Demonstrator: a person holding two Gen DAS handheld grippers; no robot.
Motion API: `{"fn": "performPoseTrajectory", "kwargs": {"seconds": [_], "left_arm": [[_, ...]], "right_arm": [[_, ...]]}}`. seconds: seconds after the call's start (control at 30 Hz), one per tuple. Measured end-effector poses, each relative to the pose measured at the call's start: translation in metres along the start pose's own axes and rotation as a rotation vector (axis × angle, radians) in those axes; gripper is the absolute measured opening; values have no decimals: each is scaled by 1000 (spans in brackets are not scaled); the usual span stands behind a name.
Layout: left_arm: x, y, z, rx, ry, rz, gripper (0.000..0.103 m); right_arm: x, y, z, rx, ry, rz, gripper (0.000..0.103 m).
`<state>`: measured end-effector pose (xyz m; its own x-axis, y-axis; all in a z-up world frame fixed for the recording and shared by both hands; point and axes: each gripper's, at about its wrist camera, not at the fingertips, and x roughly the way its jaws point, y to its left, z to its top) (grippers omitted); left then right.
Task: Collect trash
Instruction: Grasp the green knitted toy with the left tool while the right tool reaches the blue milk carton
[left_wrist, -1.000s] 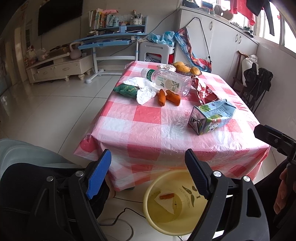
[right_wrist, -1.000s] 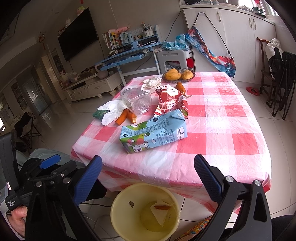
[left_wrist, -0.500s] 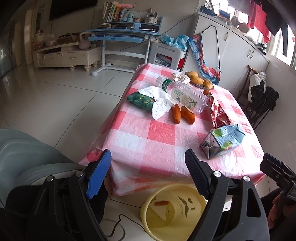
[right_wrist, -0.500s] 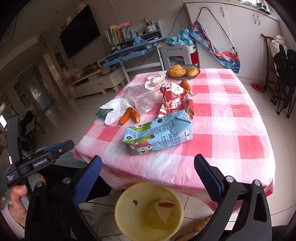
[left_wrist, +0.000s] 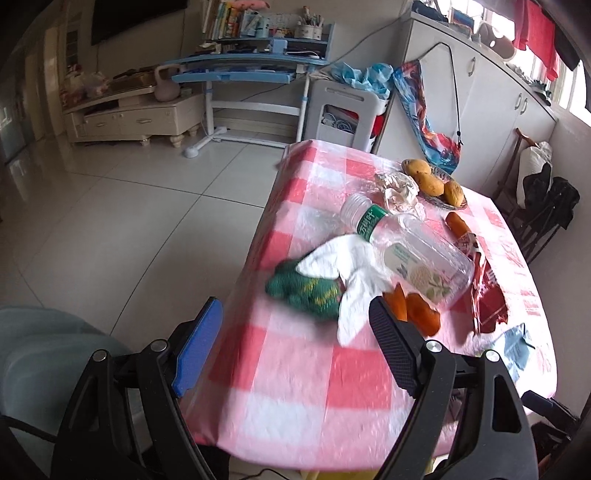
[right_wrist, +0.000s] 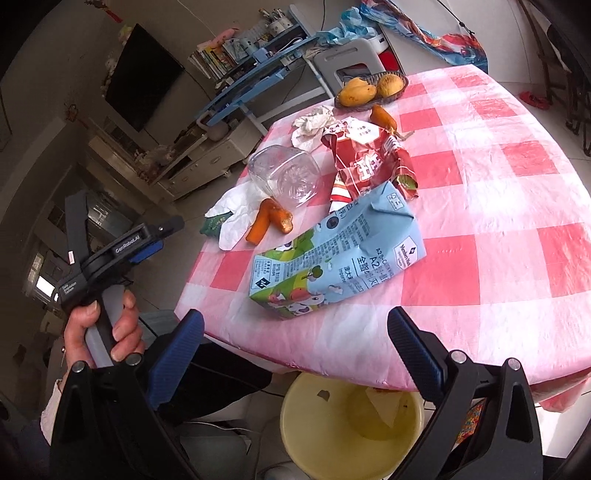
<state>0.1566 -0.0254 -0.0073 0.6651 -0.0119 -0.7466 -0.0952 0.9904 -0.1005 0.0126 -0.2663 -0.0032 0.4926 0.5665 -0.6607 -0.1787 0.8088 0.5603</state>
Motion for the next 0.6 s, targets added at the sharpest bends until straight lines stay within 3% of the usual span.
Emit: {"fn": "performPoseTrajectory", "kwargs": {"seconds": [0.17, 0.37, 0.6], "left_arm": [[38, 2, 21, 15, 42, 42, 78], [74, -9, 39, 83, 83, 64, 78], [92, -38, 36, 181, 121, 7, 78]], "right_arm": [[14, -15, 11, 105, -5, 16, 95], [31, -13, 21, 110, 1, -17, 95], [48, -15, 45, 53, -20, -86, 93]]}}
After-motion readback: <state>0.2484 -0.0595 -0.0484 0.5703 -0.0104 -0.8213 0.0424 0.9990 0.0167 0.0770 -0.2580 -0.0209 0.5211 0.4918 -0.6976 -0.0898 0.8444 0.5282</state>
